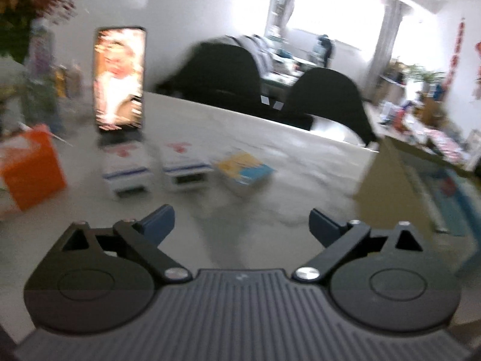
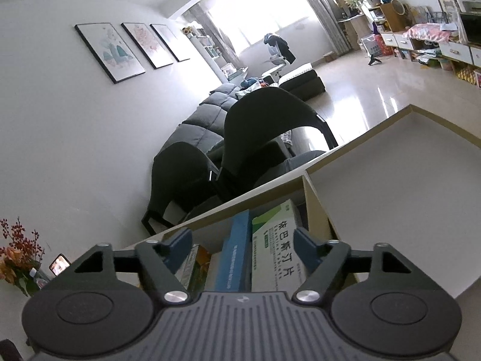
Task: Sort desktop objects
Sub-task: 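Lower the white barcode box into the cardboard box and open the right tool, then move the left tool toward the white boxes with red logo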
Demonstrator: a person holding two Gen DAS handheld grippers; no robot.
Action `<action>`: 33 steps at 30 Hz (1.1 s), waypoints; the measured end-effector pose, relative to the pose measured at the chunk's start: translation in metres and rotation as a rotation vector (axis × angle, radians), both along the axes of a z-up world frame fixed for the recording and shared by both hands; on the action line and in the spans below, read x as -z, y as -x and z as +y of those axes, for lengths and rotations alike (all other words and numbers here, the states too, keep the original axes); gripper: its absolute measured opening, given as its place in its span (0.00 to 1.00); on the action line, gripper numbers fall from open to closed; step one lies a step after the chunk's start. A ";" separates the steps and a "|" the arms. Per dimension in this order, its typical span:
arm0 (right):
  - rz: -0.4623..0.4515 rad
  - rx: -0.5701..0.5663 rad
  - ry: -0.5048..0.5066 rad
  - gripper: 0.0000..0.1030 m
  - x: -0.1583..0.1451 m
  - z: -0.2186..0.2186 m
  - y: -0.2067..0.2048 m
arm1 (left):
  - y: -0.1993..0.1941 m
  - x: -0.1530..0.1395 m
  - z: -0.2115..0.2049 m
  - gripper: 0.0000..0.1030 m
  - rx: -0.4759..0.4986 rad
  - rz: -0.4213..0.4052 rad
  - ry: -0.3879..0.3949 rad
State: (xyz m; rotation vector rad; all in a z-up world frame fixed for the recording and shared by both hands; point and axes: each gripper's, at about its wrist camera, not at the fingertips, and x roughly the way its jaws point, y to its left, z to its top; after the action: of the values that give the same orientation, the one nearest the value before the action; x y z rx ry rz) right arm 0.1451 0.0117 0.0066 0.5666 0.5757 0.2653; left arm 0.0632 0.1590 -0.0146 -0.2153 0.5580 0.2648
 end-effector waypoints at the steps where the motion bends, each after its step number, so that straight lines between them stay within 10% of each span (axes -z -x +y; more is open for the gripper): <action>1: 0.003 -0.001 -0.001 0.79 0.000 0.001 0.002 | 0.000 0.000 0.002 0.95 -0.017 0.003 -0.020; 33: -0.003 0.030 0.140 0.99 -0.004 0.042 0.050 | -0.054 0.040 0.090 0.97 -0.403 0.107 -0.006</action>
State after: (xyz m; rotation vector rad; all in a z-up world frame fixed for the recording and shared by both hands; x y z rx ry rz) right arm 0.0954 0.0534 0.0106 0.4392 0.5777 0.1962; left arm 0.1168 0.2488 -0.0550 -0.3093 0.6177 0.6720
